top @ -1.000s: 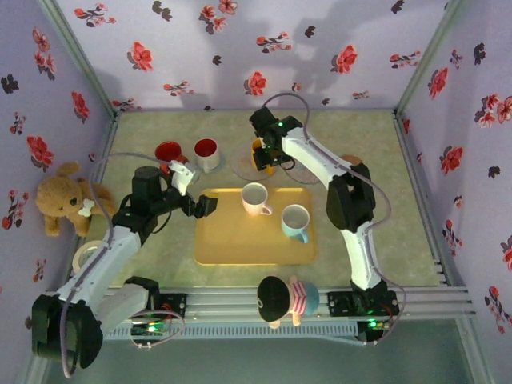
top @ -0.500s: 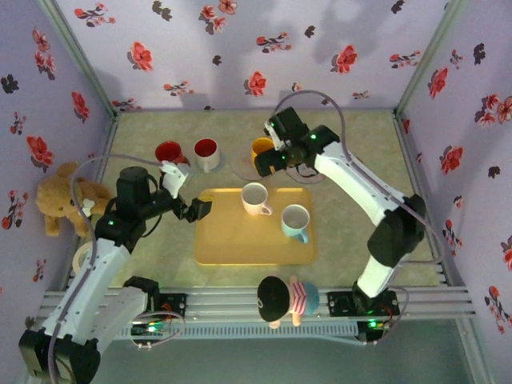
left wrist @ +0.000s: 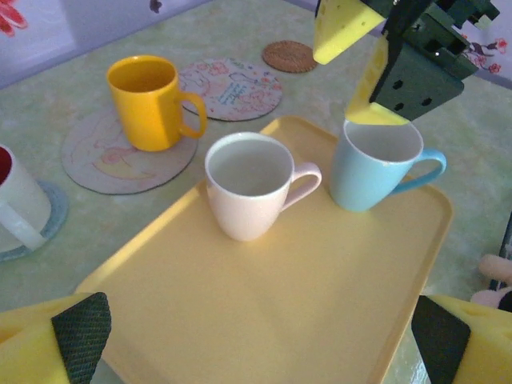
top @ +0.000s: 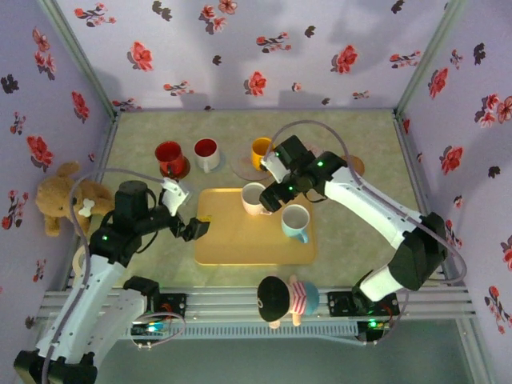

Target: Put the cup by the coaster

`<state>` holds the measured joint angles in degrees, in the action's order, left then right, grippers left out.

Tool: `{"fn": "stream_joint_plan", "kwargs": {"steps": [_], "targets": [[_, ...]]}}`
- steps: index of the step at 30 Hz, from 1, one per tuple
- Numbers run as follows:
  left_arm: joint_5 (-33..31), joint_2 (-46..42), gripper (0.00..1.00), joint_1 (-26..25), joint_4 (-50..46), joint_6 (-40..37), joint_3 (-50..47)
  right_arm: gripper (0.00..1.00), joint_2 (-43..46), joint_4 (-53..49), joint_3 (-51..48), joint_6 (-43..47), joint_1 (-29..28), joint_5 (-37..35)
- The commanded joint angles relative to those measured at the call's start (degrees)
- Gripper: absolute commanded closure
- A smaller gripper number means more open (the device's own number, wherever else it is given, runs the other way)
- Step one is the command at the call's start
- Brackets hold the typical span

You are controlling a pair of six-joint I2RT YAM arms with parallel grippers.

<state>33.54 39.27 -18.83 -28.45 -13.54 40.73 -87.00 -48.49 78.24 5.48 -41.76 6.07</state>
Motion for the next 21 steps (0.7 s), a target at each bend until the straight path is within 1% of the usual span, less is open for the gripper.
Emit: {"fn": "stream_joint_plan", "kwargs": {"steps": [1, 6, 15, 17, 20, 21], "targets": [[0.7, -0.6, 0.00, -0.6, -1.3, -1.0, -1.8, 0.14, -2.9, 1.8, -0.9, 1.9, -1.2, 1.6], [0.5, -0.7, 0.00, -0.9, -0.2, -0.4, -3.5, 0.19, -7.3, 3.0, -0.7, 2.5, -1.8, 2.6], [0.3, -0.7, 0.00, -1.0, 2.1, 0.8, -5.6, 0.27, -13.8, 2.9, 0.0, 3.3, -2.8, 2.3], [0.2, -0.7, 0.00, -0.9, 2.3, 1.0, -5.8, 0.29, -15.0, 3.3, 0.1, 3.2, -2.9, 2.4], [-0.1, -0.5, 0.00, -1.0, 2.8, 1.4, -6.0, 0.39, -16.5, 3.3, 0.5, 3.1, -3.1, 2.5], [-0.1, -0.5, 0.00, -1.0, 2.9, 1.4, -6.1, 0.40, -16.9, 3.3, 0.6, 3.2, -3.1, 2.5]]}}
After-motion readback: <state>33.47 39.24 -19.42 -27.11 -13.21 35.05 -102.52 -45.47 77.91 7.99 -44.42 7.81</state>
